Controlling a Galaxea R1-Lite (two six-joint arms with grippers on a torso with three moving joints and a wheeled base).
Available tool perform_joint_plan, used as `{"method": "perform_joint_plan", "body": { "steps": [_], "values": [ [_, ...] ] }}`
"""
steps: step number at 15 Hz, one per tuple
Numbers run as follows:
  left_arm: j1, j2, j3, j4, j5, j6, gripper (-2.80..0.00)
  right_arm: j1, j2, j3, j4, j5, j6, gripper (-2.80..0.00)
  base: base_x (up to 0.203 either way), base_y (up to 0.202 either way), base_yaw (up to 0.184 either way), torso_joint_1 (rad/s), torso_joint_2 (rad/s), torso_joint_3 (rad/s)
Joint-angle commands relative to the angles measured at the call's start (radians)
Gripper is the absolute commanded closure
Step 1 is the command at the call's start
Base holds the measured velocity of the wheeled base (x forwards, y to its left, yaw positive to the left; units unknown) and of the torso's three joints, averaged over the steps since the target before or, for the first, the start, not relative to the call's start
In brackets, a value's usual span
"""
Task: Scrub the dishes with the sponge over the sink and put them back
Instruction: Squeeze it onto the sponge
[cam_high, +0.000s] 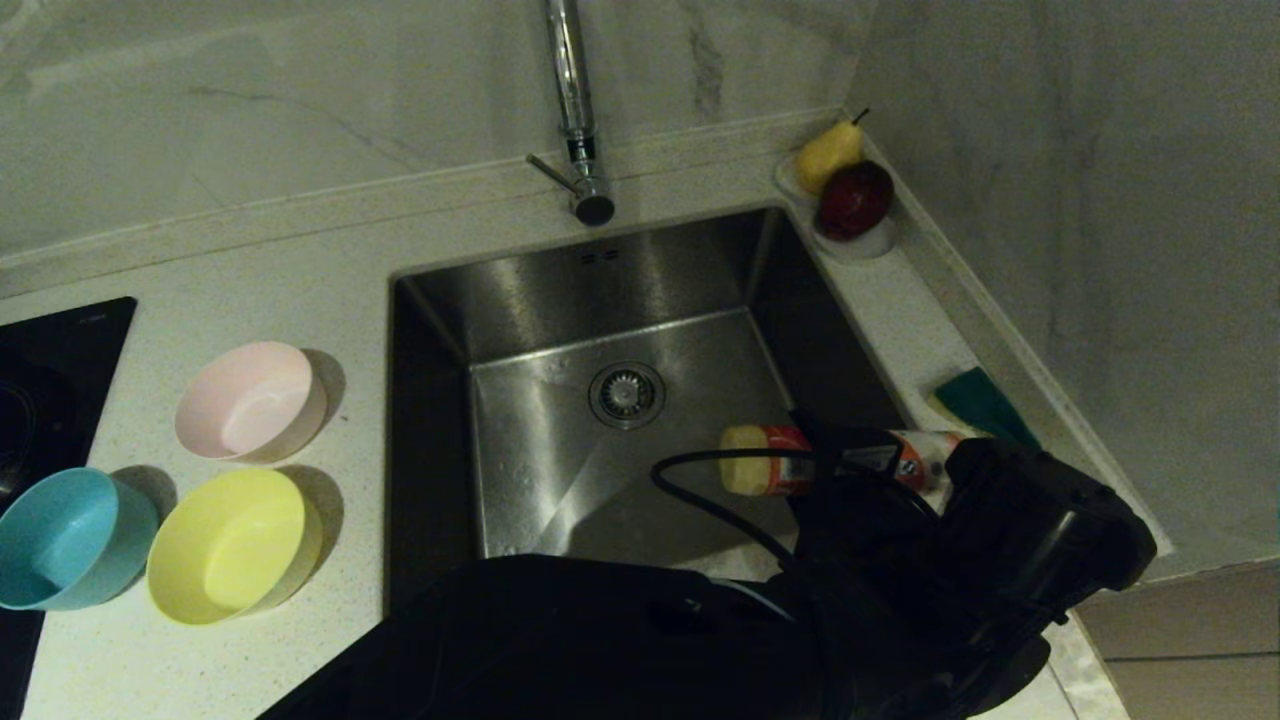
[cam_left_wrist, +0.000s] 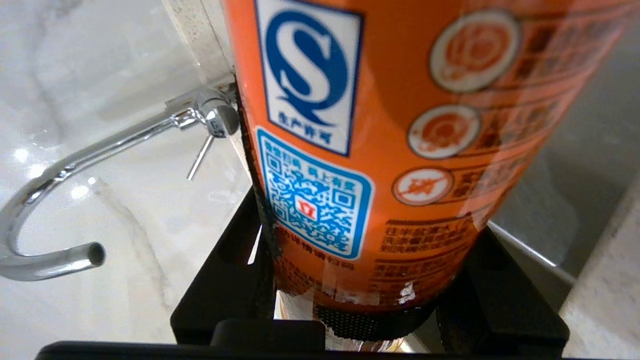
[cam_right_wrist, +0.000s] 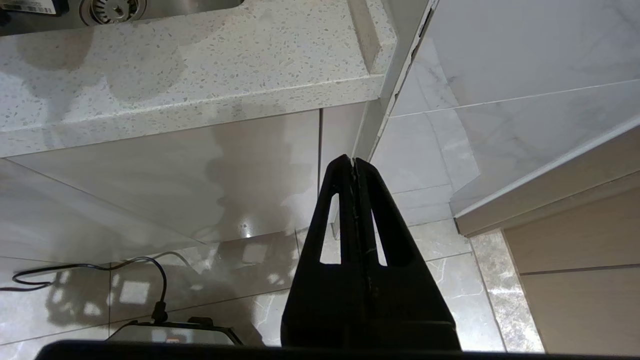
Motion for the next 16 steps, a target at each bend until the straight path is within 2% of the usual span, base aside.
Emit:
{"method": "perform_joint_plan", "body": {
  "steps": [1,4,10,12,14,16],
  "values": [
    [0.003,0.008,0.000,-0.012,0.008,0.007,0.00,0.000,-0.001,0.000,-0.001,0.000,0.000,0.00,0.000,0.000,0.000,0.000,0.00,0.000],
    [0.008,0.010,-0.001,-0.038,0.009,0.007,0.00,0.000,0.000,0.000,-0.001,0.000,0.000,0.00,0.000,0.000,0.000,0.000,0.00,0.000],
    [0.054,0.013,-0.001,-0.203,0.001,0.004,0.00,0.000,0.000,0.000,-0.001,0.000,-0.002,0.00,0.000,0.000,0.000,0.000,0.00,0.000],
    [0.070,0.027,-0.003,-0.259,-0.056,0.015,0.00,0.000,0.000,0.000,-0.001,0.000,0.000,0.00,0.000,0.000,0.000,0.000,0.00,0.000],
    [0.075,0.041,-0.001,-0.311,-0.105,0.066,0.00,0.000,0.000,0.000,-0.001,0.000,0.000,0.00,0.000,0.000,0.000,0.000,0.00,0.000],
    [0.078,0.044,-0.001,-0.321,-0.117,0.117,0.00,0.000,0.000,0.000,-0.001,0.000,0.000,0.00,0.000,0.000,0.000,0.000,0.00,0.000]
  ]
}}
